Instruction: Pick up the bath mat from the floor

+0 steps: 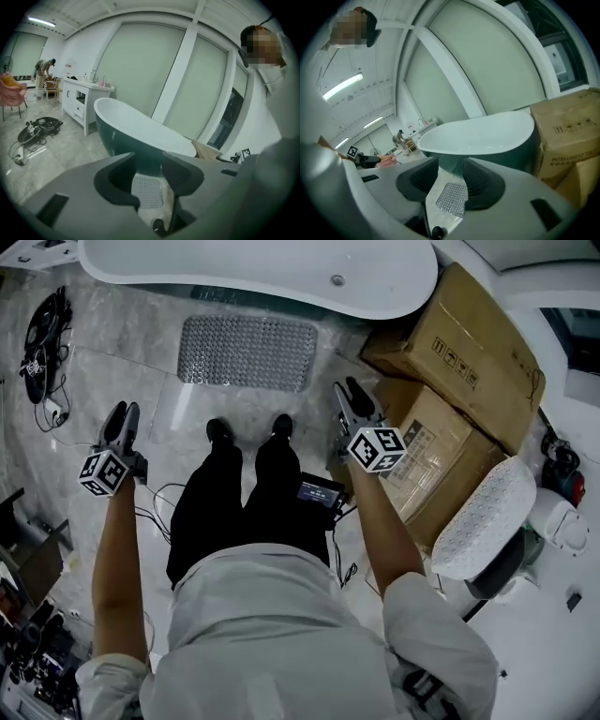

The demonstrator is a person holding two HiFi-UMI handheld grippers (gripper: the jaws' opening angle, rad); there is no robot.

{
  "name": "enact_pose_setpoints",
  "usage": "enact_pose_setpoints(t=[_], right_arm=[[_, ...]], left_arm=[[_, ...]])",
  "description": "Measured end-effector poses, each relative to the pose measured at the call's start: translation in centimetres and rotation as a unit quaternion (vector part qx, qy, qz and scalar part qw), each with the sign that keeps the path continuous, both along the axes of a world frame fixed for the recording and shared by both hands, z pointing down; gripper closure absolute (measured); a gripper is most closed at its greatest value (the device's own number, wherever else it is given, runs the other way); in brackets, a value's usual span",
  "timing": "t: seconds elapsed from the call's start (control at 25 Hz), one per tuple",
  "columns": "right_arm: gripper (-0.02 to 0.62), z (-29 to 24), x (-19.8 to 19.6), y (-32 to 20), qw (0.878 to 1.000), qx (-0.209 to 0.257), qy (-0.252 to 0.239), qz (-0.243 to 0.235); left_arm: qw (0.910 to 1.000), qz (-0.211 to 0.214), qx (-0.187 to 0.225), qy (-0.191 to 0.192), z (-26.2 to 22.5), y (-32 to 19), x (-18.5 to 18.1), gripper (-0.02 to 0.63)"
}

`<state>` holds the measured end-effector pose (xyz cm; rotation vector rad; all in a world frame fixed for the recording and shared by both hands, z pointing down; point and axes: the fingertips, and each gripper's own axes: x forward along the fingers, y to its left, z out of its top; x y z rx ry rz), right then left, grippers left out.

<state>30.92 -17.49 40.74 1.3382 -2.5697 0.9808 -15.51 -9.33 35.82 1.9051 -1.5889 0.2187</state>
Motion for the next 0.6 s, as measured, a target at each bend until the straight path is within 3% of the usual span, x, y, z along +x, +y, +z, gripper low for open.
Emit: enact_pose_setpoints(t=[0.12, 0.24, 0.44, 0.6], right_arm=[[0.406, 4.9, -0.3, -1.5, 0.999, -0.031, 0.0, -0.009], [0.387, 11.1, -1.0, -2.1, 0.997, -0.075, 0.005, -0.018], [0.355, 22.2, -2.5, -3.2, 0.988, -0.149, 0.012, -0.024], [0.329, 31.8, -4.3, -3.3, 0.98, -0.191, 0.037, -0.042]], left_arm=[[0.9992, 0.012, -0.038, 0.009, 5.5, -1.0, -0.9, 0.43], [0.9963, -0.001, -0.08, 0.032, 12.0, -2.1, -3.0, 0.421], [0.987, -0.02, -0.155, 0.035, 24.5, -2.5, -7.7, 0.407], [0.9815, 0.004, -0.189, 0.029, 33.7, -4.5, -10.2, 0.396]])
